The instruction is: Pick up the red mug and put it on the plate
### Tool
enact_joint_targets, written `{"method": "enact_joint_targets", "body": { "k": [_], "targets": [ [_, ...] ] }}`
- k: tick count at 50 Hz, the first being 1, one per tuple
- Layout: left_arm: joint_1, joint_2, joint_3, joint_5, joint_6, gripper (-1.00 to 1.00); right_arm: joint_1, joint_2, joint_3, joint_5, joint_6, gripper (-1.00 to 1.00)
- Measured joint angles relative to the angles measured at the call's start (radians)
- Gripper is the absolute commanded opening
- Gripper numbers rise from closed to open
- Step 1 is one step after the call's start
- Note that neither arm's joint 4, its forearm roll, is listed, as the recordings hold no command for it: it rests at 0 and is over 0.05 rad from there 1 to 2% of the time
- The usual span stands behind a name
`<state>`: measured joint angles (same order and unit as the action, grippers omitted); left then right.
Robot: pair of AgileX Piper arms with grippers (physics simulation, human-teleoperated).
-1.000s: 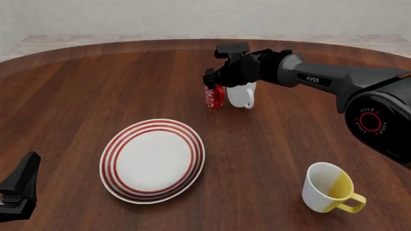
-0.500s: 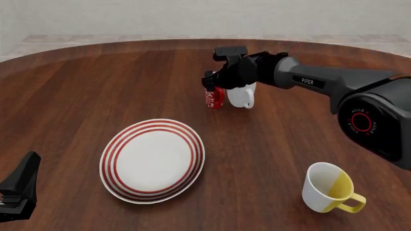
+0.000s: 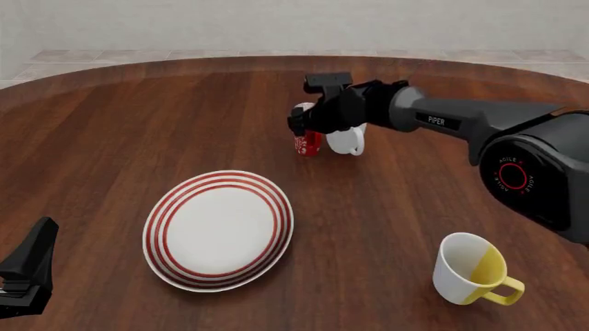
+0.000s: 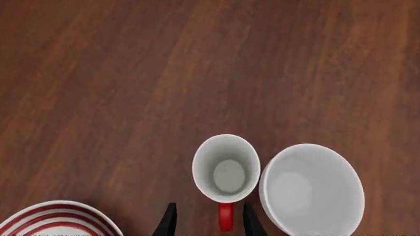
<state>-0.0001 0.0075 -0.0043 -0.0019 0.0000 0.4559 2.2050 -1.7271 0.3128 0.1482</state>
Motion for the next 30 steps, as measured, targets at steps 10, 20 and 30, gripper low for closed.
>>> {"method": "enact_joint_targets", "body": {
  "k": [10,20,30],
  "targets": [
    [0.000,0.000,0.000,0.000,0.000,1.00,-0.001,0.002,0.007,-0.003,0.002,1.00],
    [0.000,0.000,0.000,0.000,0.000,1.00,-0.005,0.008,0.002,-0.001,0.000,1.00],
    [0.000,0.000,0.000,0.000,0.000,1.00,-0.006,0.018,0.003,-0.007,0.005,1.00]
  ]
}}
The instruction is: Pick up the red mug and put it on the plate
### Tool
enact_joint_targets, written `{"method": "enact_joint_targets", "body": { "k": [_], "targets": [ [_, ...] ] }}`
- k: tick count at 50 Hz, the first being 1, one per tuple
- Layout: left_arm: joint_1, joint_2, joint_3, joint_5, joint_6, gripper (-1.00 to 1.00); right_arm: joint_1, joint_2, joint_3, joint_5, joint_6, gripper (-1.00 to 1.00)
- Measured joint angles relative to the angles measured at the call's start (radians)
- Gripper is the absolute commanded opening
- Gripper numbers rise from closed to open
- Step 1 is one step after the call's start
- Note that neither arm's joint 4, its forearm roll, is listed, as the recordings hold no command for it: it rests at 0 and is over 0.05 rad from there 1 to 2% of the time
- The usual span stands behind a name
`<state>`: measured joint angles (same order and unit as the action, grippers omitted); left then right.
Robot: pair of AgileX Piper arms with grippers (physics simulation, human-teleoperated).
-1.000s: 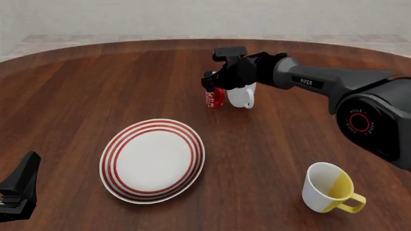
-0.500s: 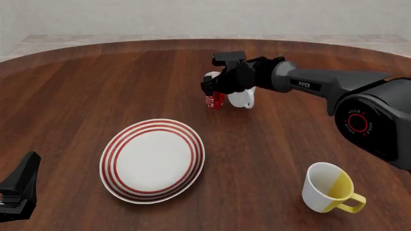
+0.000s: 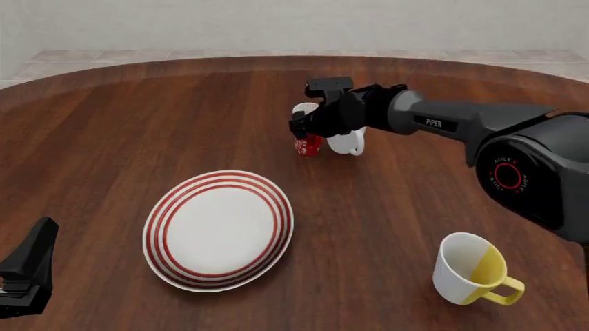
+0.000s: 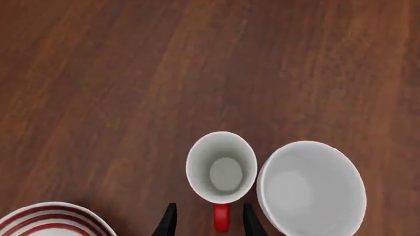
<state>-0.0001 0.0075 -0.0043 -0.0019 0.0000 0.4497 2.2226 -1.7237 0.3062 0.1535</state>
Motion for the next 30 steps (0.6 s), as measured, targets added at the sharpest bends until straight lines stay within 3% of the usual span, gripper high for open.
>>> {"method": "enact_joint_targets", "body": {
  "k": [30],
  "targets": [
    [0.000,0.000,0.000,0.000,0.000,1.00,0.006,0.020,0.015,-0.019,0.023,1.00]
  ]
}}
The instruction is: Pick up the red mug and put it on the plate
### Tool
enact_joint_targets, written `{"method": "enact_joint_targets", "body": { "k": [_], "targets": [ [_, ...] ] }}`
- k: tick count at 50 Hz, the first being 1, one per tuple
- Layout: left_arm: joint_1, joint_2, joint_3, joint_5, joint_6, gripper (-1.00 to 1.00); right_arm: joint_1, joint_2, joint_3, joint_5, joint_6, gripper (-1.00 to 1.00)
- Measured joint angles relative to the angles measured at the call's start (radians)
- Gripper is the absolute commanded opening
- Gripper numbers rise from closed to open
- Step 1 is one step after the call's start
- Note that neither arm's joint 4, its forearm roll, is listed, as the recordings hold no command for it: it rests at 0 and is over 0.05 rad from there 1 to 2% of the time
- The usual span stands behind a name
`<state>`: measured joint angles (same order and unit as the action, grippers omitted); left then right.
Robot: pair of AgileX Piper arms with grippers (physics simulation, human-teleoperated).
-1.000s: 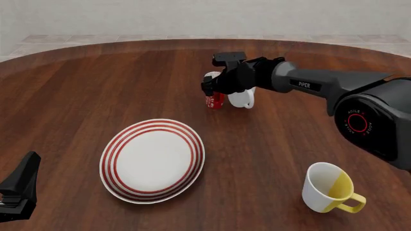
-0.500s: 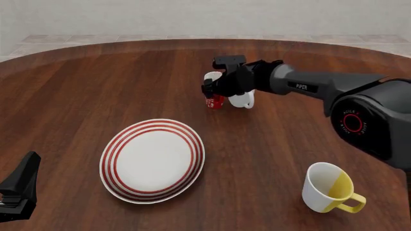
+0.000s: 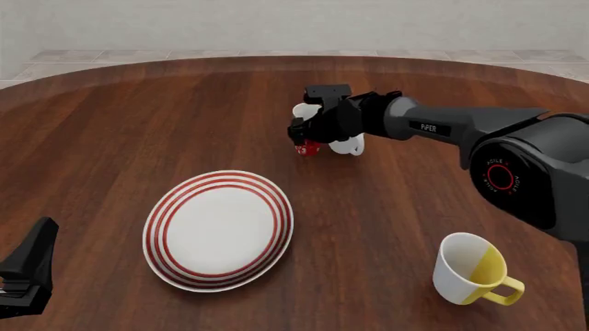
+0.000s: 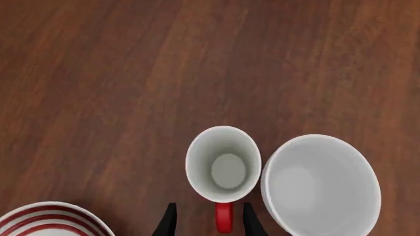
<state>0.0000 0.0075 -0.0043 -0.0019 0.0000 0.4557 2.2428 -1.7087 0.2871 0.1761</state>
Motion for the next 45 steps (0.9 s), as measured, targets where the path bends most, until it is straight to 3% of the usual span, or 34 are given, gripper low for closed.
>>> {"method": "enact_joint_targets", "body": {
  "k": [9,10,45],
  "targets": [
    [0.000,0.000,0.000,0.000,0.000,1.00,-0.003,0.000,0.004,-0.003,0.000,1.00],
    [0.000,0.000,0.000,0.000,0.000,1.00,-0.003,0.000,0.004,-0.003,0.000,-1.00],
    [0.000,0.000,0.000,0.000,0.000,1.00,0.013,-0.013,-0.004,0.009,-0.035,-1.00]
  ]
}}
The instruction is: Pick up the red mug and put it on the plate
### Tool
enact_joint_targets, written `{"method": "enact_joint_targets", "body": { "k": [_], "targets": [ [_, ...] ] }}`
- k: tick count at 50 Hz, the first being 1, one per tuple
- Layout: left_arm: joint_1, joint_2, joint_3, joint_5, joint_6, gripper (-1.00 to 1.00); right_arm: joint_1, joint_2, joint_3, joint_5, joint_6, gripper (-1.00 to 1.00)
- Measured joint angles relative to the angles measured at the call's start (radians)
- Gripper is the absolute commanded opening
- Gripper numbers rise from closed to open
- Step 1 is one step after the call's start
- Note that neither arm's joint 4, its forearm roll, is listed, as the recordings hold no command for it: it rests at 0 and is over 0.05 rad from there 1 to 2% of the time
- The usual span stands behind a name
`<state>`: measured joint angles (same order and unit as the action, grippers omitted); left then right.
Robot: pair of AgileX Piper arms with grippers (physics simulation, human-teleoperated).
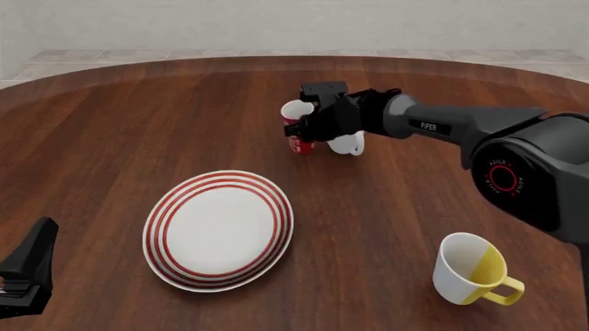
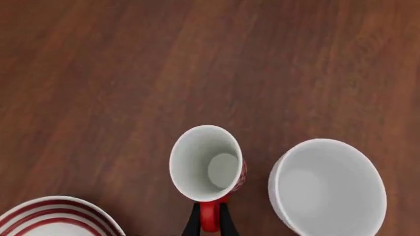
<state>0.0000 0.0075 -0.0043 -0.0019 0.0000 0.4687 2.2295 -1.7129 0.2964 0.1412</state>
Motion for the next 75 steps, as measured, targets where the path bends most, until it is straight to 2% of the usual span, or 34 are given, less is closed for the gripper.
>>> {"method": "enact_joint_targets", "body": {
  "k": [19,40,55,75],
  "targets": [
    [0.000,0.000,0.000,0.000,0.000,1.00,0.037,-0.109,0.034,0.004,-0.062,-1.00],
    [0.000,0.000,0.000,0.000,0.000,1.00,0.046,-0.329,0.144,0.007,-0.113,-1.00],
    [0.000,0.000,0.000,0.000,0.000,1.00,0.072,-0.491,0.234,0.016,-0.124,-1.00],
    [0.000,0.000,0.000,0.000,0.000,1.00,0.150,-0.623,0.327,0.013,-0.101,-1.00]
  ]
}}
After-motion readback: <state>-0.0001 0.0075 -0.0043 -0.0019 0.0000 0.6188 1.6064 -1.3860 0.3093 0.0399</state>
